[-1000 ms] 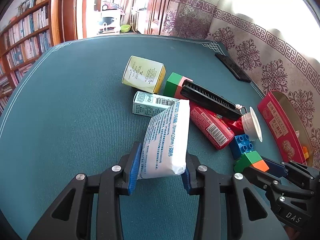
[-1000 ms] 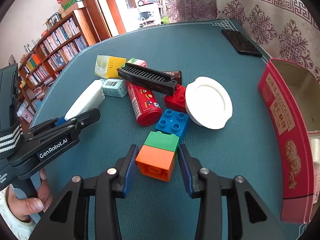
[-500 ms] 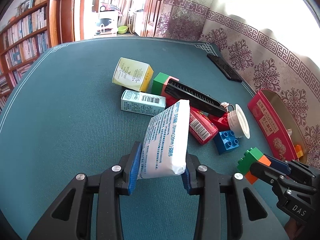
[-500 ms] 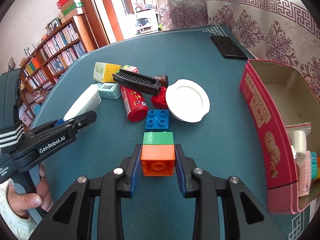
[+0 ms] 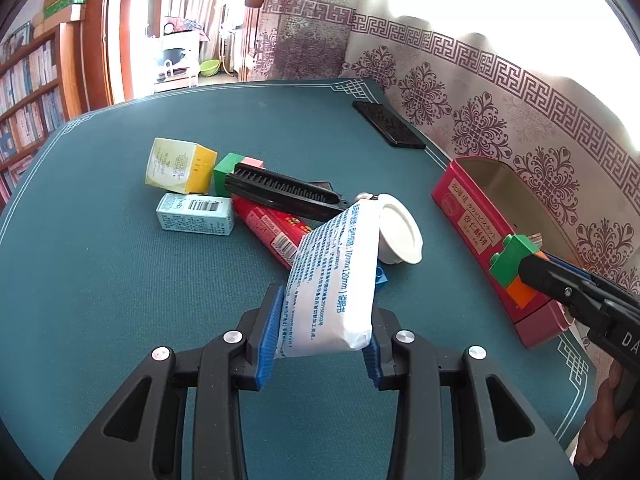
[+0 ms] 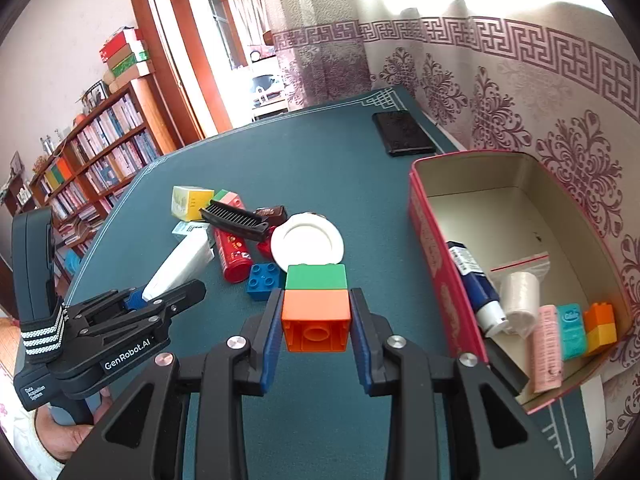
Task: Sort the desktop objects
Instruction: 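Carry the white packet and orange-green block into the red tin and release both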
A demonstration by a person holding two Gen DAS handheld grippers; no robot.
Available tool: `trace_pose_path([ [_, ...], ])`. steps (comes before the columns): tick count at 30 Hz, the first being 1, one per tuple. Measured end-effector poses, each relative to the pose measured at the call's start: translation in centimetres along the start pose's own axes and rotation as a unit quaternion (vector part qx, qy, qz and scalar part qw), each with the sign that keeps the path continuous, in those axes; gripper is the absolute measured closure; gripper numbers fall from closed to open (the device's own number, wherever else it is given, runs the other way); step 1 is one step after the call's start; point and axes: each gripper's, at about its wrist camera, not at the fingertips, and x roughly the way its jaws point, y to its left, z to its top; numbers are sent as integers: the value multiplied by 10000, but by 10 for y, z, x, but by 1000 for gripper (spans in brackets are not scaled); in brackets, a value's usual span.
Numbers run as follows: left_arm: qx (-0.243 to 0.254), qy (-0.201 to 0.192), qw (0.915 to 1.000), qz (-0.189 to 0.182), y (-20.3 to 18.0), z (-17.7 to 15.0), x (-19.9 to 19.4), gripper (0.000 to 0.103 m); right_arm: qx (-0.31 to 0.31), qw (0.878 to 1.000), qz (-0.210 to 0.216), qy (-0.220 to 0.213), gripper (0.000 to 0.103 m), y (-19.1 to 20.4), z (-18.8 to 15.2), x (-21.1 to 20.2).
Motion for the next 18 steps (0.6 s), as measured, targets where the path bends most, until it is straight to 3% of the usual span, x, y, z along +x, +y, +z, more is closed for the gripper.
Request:
trace_pose_path([
  [9, 347, 24, 9993, -144, -44, 8, 0, 64, 507, 9956, -588, -527, 68, -60, 1, -34],
  [18, 709, 89, 9970, -298, -94, 8, 12, 64, 828, 9873, -1182, -662, 68, -123, 0, -43],
])
